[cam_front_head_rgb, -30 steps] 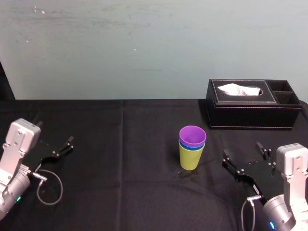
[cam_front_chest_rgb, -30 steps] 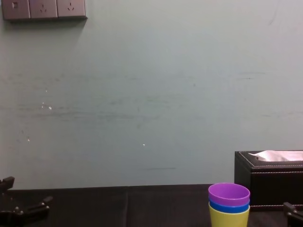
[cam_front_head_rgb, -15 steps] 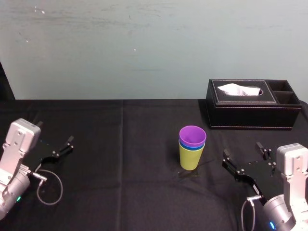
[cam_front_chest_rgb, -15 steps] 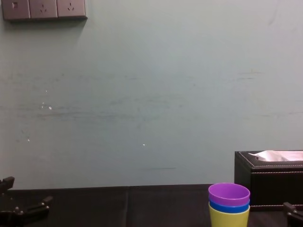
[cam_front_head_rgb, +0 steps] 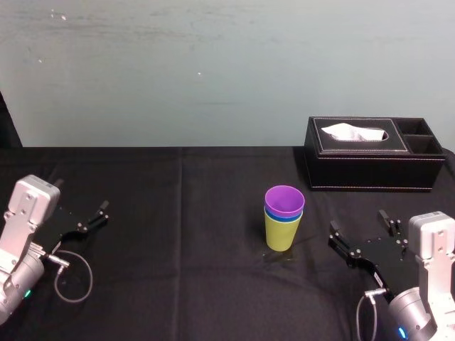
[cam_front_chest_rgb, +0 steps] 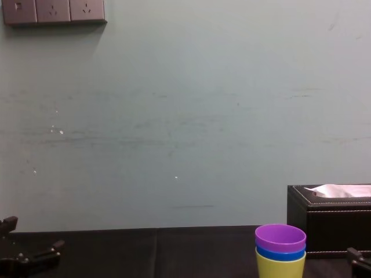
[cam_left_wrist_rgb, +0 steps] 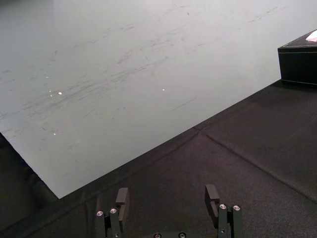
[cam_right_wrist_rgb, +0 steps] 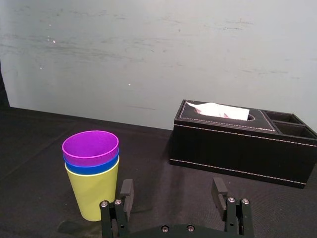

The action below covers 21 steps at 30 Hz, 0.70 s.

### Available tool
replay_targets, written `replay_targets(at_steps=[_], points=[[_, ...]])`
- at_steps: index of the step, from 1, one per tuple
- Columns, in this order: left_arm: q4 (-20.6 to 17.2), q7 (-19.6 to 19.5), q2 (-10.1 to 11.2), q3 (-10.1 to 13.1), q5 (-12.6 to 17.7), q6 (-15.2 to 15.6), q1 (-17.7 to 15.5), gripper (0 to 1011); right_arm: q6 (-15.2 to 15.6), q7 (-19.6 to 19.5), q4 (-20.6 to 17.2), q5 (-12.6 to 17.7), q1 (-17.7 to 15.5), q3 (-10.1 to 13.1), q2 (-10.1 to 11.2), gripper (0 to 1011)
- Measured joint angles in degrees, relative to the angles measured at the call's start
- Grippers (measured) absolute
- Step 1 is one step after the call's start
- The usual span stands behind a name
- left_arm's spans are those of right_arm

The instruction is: Stack the three plastic cups sequentially using one hand.

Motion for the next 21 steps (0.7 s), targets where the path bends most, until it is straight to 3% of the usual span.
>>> replay_targets(at_steps=[21], points=[[0.0,0.0,0.0,0.0,0.0,0.0,0.0,1000,0.0,0.0,0.0,0.0,0.0,0.0,0.0,1003]])
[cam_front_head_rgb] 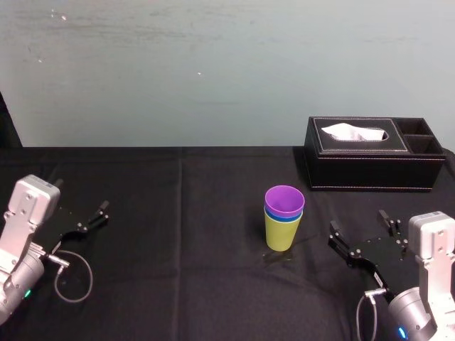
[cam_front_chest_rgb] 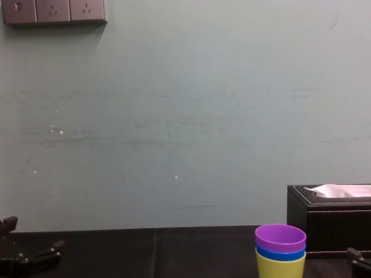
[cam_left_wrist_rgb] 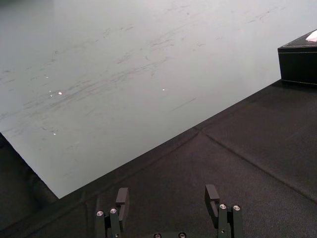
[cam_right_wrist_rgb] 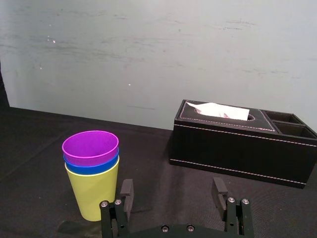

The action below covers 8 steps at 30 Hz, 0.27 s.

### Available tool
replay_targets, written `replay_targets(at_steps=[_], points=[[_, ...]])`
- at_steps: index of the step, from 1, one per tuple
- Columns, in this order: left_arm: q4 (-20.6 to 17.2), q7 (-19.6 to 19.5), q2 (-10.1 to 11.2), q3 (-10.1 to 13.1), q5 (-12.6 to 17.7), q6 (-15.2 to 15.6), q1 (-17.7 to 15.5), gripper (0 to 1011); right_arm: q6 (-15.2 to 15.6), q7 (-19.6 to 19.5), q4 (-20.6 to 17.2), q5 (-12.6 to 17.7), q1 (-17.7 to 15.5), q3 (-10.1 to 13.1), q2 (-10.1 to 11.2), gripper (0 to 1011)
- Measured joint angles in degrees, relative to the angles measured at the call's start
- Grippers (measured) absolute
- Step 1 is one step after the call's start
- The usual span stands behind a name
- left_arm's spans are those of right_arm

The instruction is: Stack the three plastic cups sequentially using one hand.

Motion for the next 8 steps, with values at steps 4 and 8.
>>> replay_targets(at_steps=[4,8], points=[[0.0,0.0,0.0,0.0,0.0,0.0,0.0,1000,0.0,0.0,0.0,0.0,0.0,0.0,0.0,1003],[0.0,0.0,0.0,0.0,0.0,0.0,0.0,1000,0.0,0.0,0.0,0.0,0.0,0.0,0.0,1003]])
